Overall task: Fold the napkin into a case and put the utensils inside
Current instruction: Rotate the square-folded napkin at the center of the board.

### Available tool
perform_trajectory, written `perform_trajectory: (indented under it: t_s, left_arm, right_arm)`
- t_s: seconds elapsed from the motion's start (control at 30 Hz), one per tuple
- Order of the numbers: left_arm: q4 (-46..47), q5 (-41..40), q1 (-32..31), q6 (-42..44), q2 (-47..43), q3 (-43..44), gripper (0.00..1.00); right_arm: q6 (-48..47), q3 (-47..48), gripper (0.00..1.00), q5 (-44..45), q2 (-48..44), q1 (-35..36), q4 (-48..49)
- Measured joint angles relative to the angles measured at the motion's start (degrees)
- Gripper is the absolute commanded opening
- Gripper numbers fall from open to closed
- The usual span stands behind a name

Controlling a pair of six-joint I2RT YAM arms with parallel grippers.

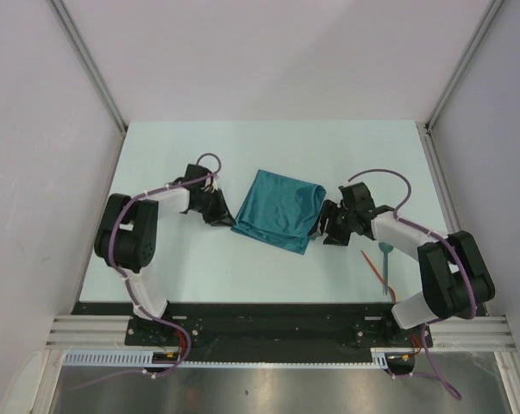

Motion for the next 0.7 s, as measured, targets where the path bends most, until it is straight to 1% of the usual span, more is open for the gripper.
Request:
perform_trajectory:
  t_s: [0.03,0.13,0.23,0.3,0.33,0.37,0.4,0.43,0.5,0.53,0.57,0.6,0.67,0.7]
  left_arm:
    - [1.6,0.17,-0.09,-0.59,-1.11,-2.14,0.11]
    - [6.91,1.51,-0.79,-3.41,-5.09,-9.51,0.05]
    - [11.3,3.02,-3.13,-6.99,-8.94,-16.02,0.06]
    - [14.08,3.67,-5.2,-9.29,-11.13,-19.74,0.11]
    - [14.97,3.91,-6.29,-10.34,-12.26,-21.31,0.19]
    - [15.65,4.2,-7.26,-11.3,-13.25,-22.77,0.25]
    - [16.0,4.48,-7.96,-11.96,-13.97,-23.78,0.34]
    - [16.15,4.92,-8.68,-12.92,-15.08,-24.79,0.38]
    - [15.23,3.89,-9.66,-13.84,-18.34,-26.36,0.42]
    - [13.94,2.67,-9.86,-13.99,-20.33,-27.04,0.45]
    - [12.17,1.05,-9.9,-13.92,-22.53,-27.65,0.49]
    - [10.73,-0.11,-9.79,-13.88,-24.33,-28.02,0.53]
    - [8.15,-1.79,-9.49,-13.84,-28.2,-28.15,0.57]
    - [8.04,-1.7,-9.4,-13.77,-29.7,-28.06,0.59]
  right_arm:
    - [0.0,-0.02,0.64,0.22,-0.26,-0.26,0.04]
    - [-0.11,-0.09,0.63,0.68,-0.5,-1.14,0.0]
    - [-0.5,-0.33,0.63,0.7,-0.5,-2.23,-0.13]
    - [-1.07,-0.33,0.62,0.7,-0.46,-2.67,-0.44]
    - [-1.42,-0.31,0.61,0.7,-0.42,-2.86,-0.63]
    - [-1.75,-0.26,0.6,0.7,-0.28,-2.93,-0.83]
    - [-2.03,-0.22,0.59,0.66,-0.11,-2.89,-0.96]
    - [-2.32,-0.15,0.58,0.68,0.13,-2.86,-1.2]
    - [-2.75,0.04,0.52,0.7,0.55,-2.69,-1.64]
    - [-3.02,0.26,0.48,0.79,0.76,-2.56,-2.1]
    - [-3.26,0.5,0.4,0.96,0.9,-2.43,-2.62]
    - [-3.5,0.66,0.37,1.18,0.94,-2.36,-3.06]
    - [-3.82,0.87,0.32,1.36,0.94,-2.12,-3.61]
    - [-3.85,0.9,0.31,1.44,0.94,-1.92,-3.8]
